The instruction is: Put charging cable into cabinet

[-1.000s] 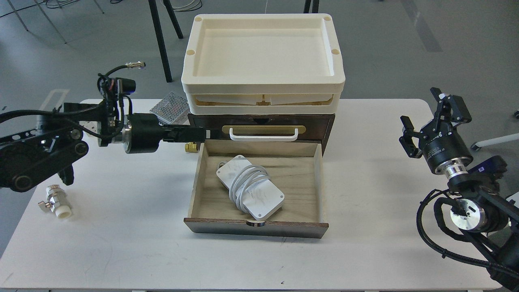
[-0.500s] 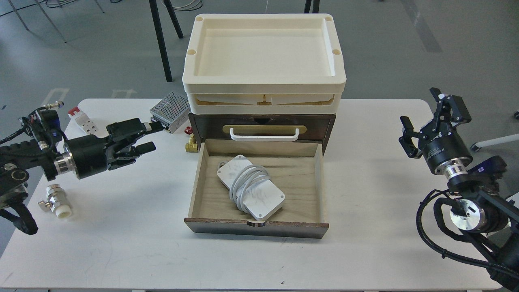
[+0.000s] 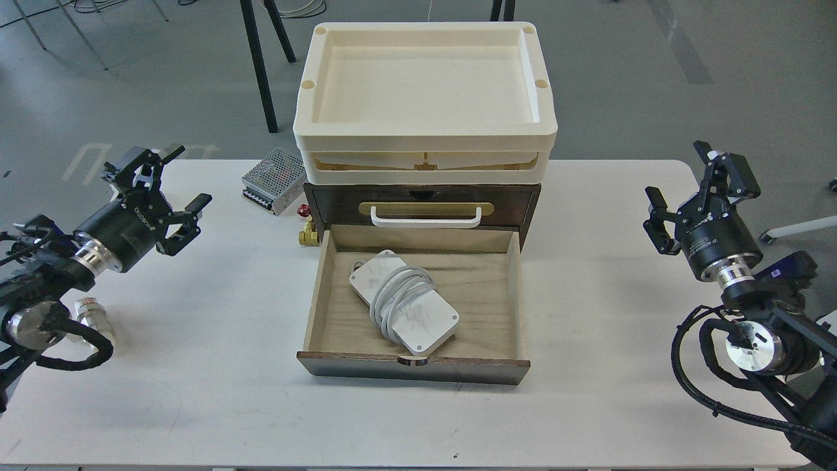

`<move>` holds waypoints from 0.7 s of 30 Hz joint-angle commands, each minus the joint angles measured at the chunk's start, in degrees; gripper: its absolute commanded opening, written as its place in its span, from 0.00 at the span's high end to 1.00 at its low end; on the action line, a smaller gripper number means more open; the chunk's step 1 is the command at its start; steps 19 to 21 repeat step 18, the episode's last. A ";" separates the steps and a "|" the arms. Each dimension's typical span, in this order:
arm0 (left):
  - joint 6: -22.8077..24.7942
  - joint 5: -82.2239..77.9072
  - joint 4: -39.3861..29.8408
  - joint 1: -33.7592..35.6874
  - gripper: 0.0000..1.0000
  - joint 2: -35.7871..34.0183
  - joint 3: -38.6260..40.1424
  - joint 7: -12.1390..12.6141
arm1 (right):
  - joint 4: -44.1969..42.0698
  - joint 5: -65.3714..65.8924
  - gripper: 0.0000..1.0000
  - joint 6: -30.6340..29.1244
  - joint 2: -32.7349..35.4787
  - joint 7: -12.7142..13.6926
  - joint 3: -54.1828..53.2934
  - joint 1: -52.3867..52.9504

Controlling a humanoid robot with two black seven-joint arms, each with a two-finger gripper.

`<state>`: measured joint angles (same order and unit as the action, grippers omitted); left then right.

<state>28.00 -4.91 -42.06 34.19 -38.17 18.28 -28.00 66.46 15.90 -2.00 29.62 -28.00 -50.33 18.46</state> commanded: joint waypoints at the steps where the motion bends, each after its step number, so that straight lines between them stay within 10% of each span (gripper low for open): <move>1: 0.00 2.88 8.64 0.00 0.07 4.94 1.84 0.00 | -0.01 0.00 0.01 -0.02 0.00 0.00 -0.04 0.00; 21: 0.00 4.29 17.45 0.17 0.07 10.58 8.35 0.00 | 0.08 -0.08 0.01 -0.02 0.00 0.00 -0.04 -0.09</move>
